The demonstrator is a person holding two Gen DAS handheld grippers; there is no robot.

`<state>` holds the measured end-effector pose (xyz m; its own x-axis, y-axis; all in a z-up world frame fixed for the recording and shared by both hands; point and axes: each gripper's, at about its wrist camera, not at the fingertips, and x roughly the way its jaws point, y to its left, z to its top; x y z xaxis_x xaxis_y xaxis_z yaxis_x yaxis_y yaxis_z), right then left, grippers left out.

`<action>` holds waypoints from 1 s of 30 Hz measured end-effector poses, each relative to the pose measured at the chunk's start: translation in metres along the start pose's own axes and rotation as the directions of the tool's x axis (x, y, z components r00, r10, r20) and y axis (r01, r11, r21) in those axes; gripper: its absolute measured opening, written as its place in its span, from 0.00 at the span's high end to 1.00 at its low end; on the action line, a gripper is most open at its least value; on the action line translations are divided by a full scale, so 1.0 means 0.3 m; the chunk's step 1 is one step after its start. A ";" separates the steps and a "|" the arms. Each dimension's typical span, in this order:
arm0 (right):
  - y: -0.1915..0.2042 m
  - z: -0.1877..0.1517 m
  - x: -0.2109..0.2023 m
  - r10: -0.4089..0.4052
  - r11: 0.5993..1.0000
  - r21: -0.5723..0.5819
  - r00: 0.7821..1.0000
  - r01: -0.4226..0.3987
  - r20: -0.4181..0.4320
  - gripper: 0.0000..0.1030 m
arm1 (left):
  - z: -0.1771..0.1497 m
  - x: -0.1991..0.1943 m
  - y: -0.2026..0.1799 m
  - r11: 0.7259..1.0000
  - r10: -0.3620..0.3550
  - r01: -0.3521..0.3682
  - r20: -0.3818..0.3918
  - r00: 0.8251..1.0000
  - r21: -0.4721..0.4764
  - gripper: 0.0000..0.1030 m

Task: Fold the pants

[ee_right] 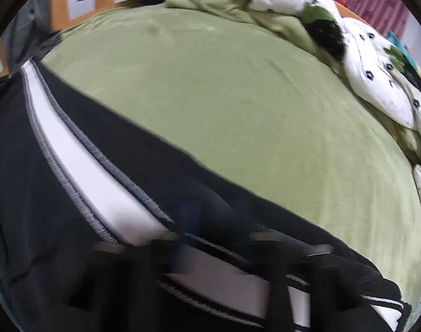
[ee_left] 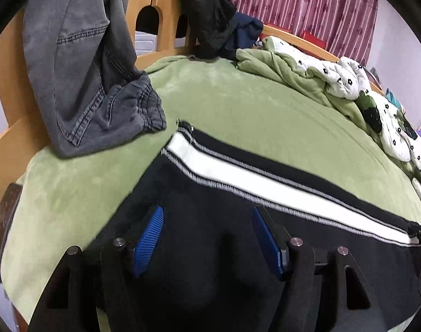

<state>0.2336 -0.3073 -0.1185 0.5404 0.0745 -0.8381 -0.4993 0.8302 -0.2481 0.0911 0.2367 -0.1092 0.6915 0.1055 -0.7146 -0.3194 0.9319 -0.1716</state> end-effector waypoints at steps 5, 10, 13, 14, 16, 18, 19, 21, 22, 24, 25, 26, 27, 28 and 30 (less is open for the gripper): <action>-0.027 0.019 -0.082 -0.066 0.994 0.093 0.987 0.053 0.148 0.96 | -0.013 -0.010 -0.033 1.000 -0.022 0.022 0.012 1.000 0.003 0.37; -0.004 0.030 0.075 -0.089 0.990 0.116 0.993 0.080 0.078 0.95 | 0.012 0.018 -0.130 0.997 -0.075 0.075 -0.010 0.997 -0.005 0.37; -0.011 0.007 0.057 -0.106 0.982 0.167 0.988 0.086 0.115 0.89 | 0.023 0.024 -0.212 0.992 -0.124 0.124 -0.016 0.992 0.021 0.37; -0.038 0.000 0.032 -0.083 0.974 0.221 0.988 0.053 0.128 0.87 | 0.029 0.023 -0.238 0.989 -0.146 0.147 -0.016 0.989 0.031 0.38; -0.082 -0.024 -0.017 -0.087 0.954 0.297 0.986 0.041 0.142 0.78 | 0.038 0.027 -0.306 0.981 -0.186 0.187 -0.015 0.982 0.059 0.37; -0.135 -0.064 -0.076 -0.169 0.924 0.368 0.974 0.103 0.154 0.66 | 0.047 0.043 -0.369 0.972 -0.216 0.218 -0.030 0.976 0.083 0.37; -0.160 -0.088 -0.093 -0.209 0.908 0.397 0.966 0.135 0.151 0.56 | 0.049 0.054 -0.410 0.965 -0.240 0.243 -0.041 0.970 0.095 0.37; -0.207 -0.150 -0.085 -0.253 0.879 0.442 0.961 0.180 0.112 0.51 | 0.048 0.083 -0.492 0.950 -0.288 0.294 -0.066 0.955 0.110 0.37; -0.232 -0.178 -0.054 -0.249 0.868 0.460 0.966 0.187 0.076 0.51 | 0.040 0.110 -0.544 0.940 -0.315 0.323 -0.082 0.946 0.115 0.37; -0.272 -0.200 -0.011 -0.208 0.860 0.488 0.976 0.148 0.071 0.50 | 0.019 0.164 -0.617 0.936 -0.306 0.321 -0.117 0.945 0.145 0.37; -0.282 -0.197 -0.013 -0.204 0.859 0.493 0.975 0.138 0.082 0.51 | 0.001 0.213 -0.659 0.947 -0.246 0.269 -0.140 0.959 0.177 0.37; -0.288 -0.190 -0.010 -0.205 0.859 0.492 0.976 0.141 0.079 0.51 | -0.012 0.252 -0.673 0.957 -0.184 0.212 -0.152 0.971 0.198 0.37; -0.286 -0.185 -0.004 -0.211 0.862 0.485 0.975 0.150 0.074 0.50 | -0.030 0.295 -0.680 0.964 -0.125 0.159 -0.162 0.979 0.214 0.38; -0.279 -0.187 -0.002 -0.219 0.865 0.476 0.973 0.160 0.070 0.49 | -0.038 0.299 -0.677 0.964 -0.130 0.159 -0.142 0.981 0.215 0.38; -0.272 -0.178 0.002 -0.236 0.869 0.461 0.970 0.181 0.065 0.49 | -0.038 0.287 -0.670 0.964 -0.140 0.165 -0.131 0.981 0.208 0.38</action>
<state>0.2385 -0.4045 -0.1248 0.6860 -0.0878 -0.7223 -0.0243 0.9894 -0.1434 0.2073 0.0546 -0.1441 0.6381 -0.0725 -0.7665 -0.0589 0.9880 -0.1425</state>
